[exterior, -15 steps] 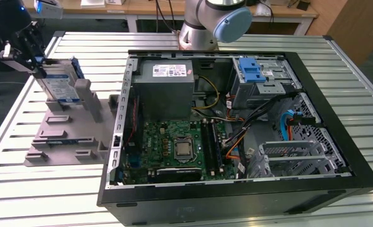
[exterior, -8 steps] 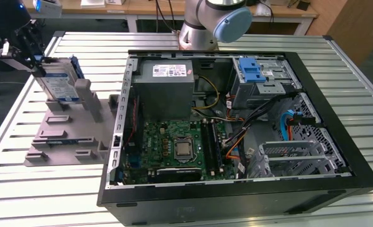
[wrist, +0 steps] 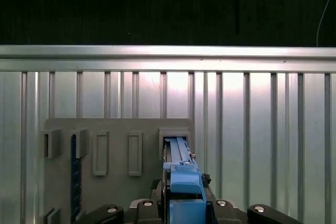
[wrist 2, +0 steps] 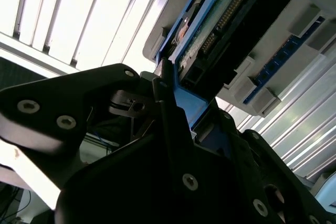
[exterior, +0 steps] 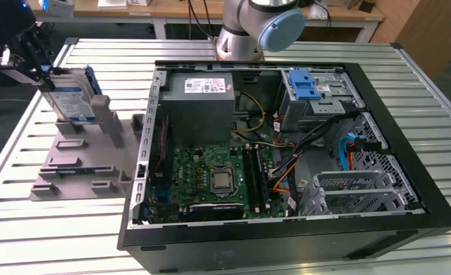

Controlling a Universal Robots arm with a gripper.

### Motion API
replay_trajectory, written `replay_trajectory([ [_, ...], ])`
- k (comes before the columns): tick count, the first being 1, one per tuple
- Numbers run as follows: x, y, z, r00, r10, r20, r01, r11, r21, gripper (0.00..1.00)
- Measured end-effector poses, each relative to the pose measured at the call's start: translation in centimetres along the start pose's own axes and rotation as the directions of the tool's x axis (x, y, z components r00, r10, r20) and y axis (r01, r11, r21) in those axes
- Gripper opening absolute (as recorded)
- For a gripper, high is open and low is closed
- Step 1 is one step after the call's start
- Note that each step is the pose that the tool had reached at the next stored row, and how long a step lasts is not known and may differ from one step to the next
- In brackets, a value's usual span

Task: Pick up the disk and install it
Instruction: 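Pick up the disk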

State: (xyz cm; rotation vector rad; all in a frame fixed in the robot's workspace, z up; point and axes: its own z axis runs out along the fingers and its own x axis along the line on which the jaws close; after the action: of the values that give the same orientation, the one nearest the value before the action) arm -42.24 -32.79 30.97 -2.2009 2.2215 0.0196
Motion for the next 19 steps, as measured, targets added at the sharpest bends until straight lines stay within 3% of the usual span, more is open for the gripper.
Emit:
replay_trajectory([
  [19,-0.02,0.0,-1.03,1.0,0.0,0.0001,0.0,1.0,-0.0001,0.36],
])
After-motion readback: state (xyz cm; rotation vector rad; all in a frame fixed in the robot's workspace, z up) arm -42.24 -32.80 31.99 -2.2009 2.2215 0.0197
